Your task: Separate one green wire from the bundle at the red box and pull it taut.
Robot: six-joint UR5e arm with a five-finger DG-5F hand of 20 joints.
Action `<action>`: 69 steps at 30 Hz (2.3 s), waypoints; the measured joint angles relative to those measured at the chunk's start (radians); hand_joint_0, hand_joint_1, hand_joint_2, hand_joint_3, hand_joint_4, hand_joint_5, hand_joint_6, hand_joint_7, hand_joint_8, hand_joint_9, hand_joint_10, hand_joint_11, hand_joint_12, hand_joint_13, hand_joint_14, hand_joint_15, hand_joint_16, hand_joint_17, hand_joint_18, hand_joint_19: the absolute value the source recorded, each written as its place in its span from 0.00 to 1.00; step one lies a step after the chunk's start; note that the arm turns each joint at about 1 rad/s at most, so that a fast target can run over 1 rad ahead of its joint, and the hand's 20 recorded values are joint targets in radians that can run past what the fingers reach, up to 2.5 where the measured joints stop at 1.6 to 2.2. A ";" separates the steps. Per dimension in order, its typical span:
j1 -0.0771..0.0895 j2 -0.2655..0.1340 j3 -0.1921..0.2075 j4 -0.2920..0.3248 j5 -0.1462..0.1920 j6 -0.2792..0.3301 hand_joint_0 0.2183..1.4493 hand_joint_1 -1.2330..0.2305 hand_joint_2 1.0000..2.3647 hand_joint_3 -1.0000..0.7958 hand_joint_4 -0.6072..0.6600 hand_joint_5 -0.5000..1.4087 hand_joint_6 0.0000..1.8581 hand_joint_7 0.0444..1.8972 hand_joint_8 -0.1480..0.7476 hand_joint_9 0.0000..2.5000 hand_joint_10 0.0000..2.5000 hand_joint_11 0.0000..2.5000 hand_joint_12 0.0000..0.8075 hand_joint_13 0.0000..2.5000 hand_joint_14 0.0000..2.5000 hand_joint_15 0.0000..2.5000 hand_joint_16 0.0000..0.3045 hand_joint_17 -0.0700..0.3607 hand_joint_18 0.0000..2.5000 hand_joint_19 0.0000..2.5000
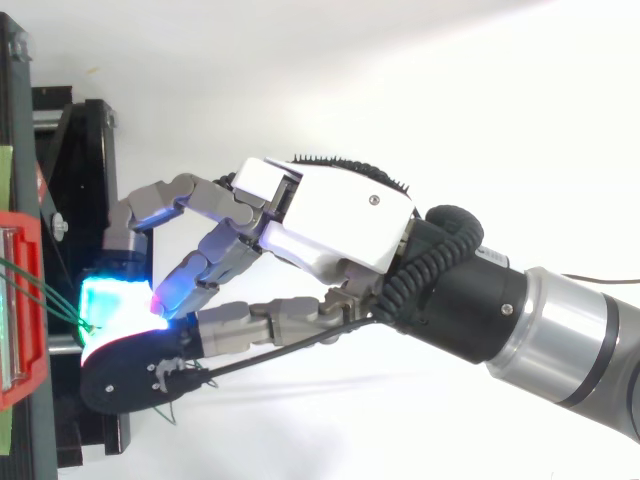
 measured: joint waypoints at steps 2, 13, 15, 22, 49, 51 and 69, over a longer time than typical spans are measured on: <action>0.000 0.000 0.000 0.000 0.000 0.000 0.37 0.27 0.02 0.49 0.37 0.17 0.51 0.65 0.43 0.47 0.01 0.33 0.41 0.43 0.01 0.27 0.13 0.36 0.32 0.23; 0.000 0.002 0.006 -0.014 -0.002 0.018 0.47 0.26 0.01 0.34 0.33 0.15 0.52 0.58 0.39 0.45 0.01 0.33 0.40 0.42 0.01 0.27 0.12 0.36 0.32 0.24; 0.000 0.005 0.007 -0.028 -0.002 0.024 0.49 0.25 0.00 0.31 0.33 0.16 0.52 0.59 0.39 0.46 0.01 0.33 0.40 0.42 0.01 0.27 0.12 0.36 0.32 0.25; 0.000 0.010 0.007 -0.072 -0.001 0.050 0.49 0.23 0.00 0.28 0.34 0.16 0.51 0.57 0.39 0.47 0.01 0.34 0.39 0.44 0.01 0.28 0.12 0.36 0.33 0.25; 0.002 0.010 0.005 -0.078 0.000 0.049 0.32 0.21 0.00 0.28 0.41 0.19 0.50 0.54 0.39 0.50 0.01 0.35 0.40 0.46 0.01 0.30 0.13 0.38 0.38 0.26; 0.002 0.010 0.005 -0.078 0.000 0.049 0.29 0.24 0.00 0.28 0.42 0.19 0.49 0.55 0.40 0.51 0.01 0.34 0.40 0.46 0.01 0.30 0.14 0.39 0.38 0.27; 0.002 0.010 0.003 -0.077 0.000 0.049 0.31 0.32 0.00 0.32 0.45 0.18 0.48 0.56 0.43 0.51 0.01 0.34 0.41 0.46 0.01 0.31 0.15 0.41 0.38 0.28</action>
